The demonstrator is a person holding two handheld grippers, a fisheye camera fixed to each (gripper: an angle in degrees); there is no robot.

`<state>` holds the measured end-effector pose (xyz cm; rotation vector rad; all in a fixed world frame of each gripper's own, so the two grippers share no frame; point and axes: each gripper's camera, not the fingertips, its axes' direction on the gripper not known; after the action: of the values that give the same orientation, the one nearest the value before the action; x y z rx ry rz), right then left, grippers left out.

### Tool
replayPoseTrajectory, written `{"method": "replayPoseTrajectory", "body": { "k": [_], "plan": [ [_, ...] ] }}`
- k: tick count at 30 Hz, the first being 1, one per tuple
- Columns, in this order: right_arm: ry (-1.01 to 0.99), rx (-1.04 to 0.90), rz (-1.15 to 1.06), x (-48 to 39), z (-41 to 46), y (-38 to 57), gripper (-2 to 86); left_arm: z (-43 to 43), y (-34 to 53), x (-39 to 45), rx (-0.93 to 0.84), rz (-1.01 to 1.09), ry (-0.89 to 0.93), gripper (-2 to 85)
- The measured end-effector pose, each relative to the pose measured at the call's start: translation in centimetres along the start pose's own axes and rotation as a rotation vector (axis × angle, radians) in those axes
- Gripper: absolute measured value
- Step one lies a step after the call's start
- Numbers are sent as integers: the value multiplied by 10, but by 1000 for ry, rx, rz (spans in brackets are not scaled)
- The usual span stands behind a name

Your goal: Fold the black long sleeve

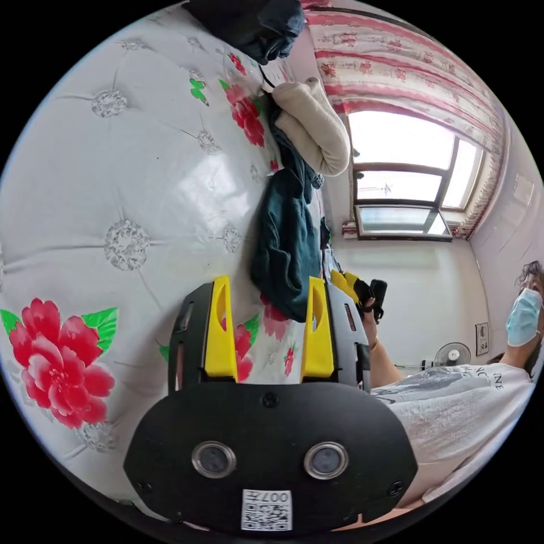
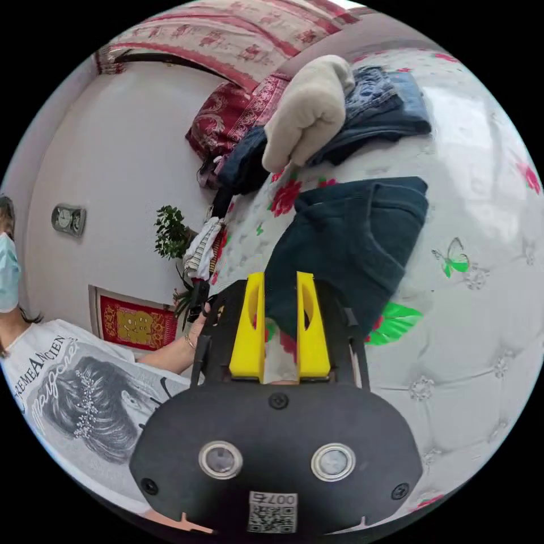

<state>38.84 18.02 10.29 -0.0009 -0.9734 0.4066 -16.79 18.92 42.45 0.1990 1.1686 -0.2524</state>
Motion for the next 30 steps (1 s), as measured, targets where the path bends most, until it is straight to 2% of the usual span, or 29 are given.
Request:
{"method": "replayPoseTrajectory", "body": {
  "k": [2, 6, 9, 10, 13, 24, 30],
  "plan": [
    [11, 54, 160, 54, -33, 10, 143, 8, -9, 3, -44, 34, 14, 186],
    [-65, 23, 304, 112, -33, 16, 164, 41, -37, 8, -156, 71, 100, 186],
    [-210, -55, 338, 137, -4, 4, 143, 58, -52, 10, -228, 54, -31, 124],
    [-211, -81, 383, 143, 5, 0, 128, 60, -55, 13, -240, 57, -24, 109],
    [-145, -93, 319, 130, -2, -11, 92, 54, -55, 34, -219, 126, 3, 91],
    [-276, -50, 57, 37, -55, -67, 29, 5, -73, 125, -48, 289, 109, 86],
    [-403, -19, -160, -66, -40, -175, 24, -81, -138, 205, 91, 495, 80, 84]
  ]
}}
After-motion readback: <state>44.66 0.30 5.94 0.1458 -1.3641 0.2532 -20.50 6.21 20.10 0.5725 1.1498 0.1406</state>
